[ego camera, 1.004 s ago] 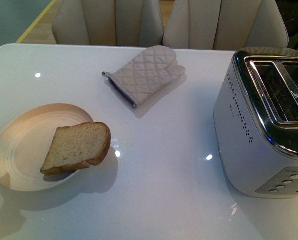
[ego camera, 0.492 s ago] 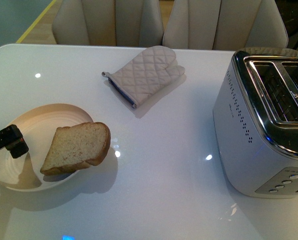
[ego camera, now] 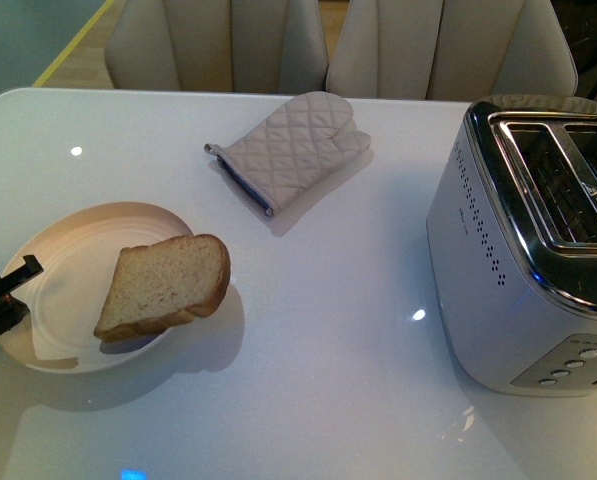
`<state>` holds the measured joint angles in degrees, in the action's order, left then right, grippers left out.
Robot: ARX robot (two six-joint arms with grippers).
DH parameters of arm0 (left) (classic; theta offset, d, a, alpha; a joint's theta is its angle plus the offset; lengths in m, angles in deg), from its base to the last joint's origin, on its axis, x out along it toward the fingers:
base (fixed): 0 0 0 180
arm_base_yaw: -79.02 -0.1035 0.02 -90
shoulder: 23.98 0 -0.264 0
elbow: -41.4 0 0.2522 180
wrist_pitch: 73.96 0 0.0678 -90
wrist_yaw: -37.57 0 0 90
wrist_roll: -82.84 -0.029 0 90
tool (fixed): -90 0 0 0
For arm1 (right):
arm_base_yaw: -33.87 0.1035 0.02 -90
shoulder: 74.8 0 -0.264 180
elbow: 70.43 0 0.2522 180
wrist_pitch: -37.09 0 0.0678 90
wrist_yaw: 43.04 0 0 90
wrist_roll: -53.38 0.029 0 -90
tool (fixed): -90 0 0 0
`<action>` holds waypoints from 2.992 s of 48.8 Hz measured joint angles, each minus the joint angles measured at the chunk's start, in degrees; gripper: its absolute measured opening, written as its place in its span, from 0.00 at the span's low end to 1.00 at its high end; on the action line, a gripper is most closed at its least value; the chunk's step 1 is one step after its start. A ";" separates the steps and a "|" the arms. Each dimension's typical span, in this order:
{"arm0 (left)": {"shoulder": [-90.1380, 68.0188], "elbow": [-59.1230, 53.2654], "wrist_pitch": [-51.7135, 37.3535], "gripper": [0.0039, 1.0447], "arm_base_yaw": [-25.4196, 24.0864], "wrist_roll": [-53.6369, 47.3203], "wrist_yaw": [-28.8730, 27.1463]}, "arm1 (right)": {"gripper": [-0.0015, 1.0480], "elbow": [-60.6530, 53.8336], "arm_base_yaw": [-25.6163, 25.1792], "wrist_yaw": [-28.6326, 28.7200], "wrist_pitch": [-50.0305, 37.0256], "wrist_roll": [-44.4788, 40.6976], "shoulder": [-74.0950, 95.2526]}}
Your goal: Put bread into toaster
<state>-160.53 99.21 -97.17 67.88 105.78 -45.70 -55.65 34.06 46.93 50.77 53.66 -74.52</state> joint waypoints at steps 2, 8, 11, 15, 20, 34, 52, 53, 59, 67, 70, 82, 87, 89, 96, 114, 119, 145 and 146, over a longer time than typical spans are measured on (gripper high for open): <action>0.02 -0.48 -0.83 0.08 -0.13 0.85 1.46 | 0.92 0.00 0.00 0.02 0.00 0.00 0.00; 0.07 -2.23 -3.50 0.05 0.11 2.47 3.48 | 0.92 0.00 0.00 0.02 0.00 0.00 0.00; 0.33 -3.39 -4.81 0.04 0.50 2.82 3.85 | 0.92 0.00 0.00 0.00 0.00 0.00 0.00; 0.70 -5.25 -6.99 0.04 1.60 3.15 4.39 | 0.92 0.00 0.00 0.00 0.00 0.00 0.00; 0.92 -7.19 -9.18 0.04 4.04 3.04 6.25 | 0.92 0.00 0.00 0.02 0.00 0.00 0.00; 1.75 -9.84 -12.22 0.03 11.28 3.32 6.71 | 0.92 0.00 0.00 0.00 0.00 0.00 0.00; 1.81 -8.04 -10.97 0.03 23.17 12.46 2.56 | 0.92 0.00 0.00 0.00 0.00 0.00 0.00; 1.79 -7.89 -10.73 0.03 23.61 12.63 2.38 | 0.92 0.00 0.00 0.02 0.00 0.00 0.00; 1.49 -7.17 -9.81 0.03 25.03 13.66 2.03 | 0.92 0.00 0.00 0.00 0.00 0.00 0.00; 1.14 -6.64 -8.63 0.03 26.29 14.75 1.62 | 0.92 0.00 0.00 0.00 0.00 0.00 0.00; 1.05 -6.43 -8.26 0.03 26.75 15.04 1.38 | 0.92 0.00 0.00 0.02 0.00 0.00 0.00; 0.39 -5.84 -7.02 0.15 28.11 15.45 0.26 | 0.92 0.00 0.00 0.02 0.00 0.00 0.00; 0.46 -5.88 -6.93 0.29 28.26 15.45 -0.20 | 0.92 0.00 0.00 0.00 0.00 0.00 0.00; 0.72 -6.08 -6.93 0.36 28.24 15.39 -0.79 | 0.92 0.00 0.00 0.02 0.00 0.00 0.00; 4.76 -8.81 -7.91 0.59 27.41 14.73 -2.43 | 0.92 0.00 0.00 0.02 0.00 0.00 0.00; 28.28 -18.27 -13.27 0.90 22.71 7.56 -9.38 | 0.92 0.00 0.00 0.02 0.00 0.00 0.00; 24.41 -21.73 -26.36 0.77 22.64 1.16 -13.66 | 0.92 0.00 0.00 0.00 0.00 0.00 0.00; 24.52 -27.54 -42.91 0.03 21.66 -6.10 -15.28 | 0.92 0.00 0.00 -0.04 0.00 0.00 0.00; 24.50 -27.54 -42.91 0.03 21.66 -6.08 -15.30 | 0.92 0.00 0.00 -0.04 0.00 0.00 0.00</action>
<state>-136.03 71.67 -140.08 89.54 99.71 -61.00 -55.65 34.06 46.89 50.77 53.66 -74.52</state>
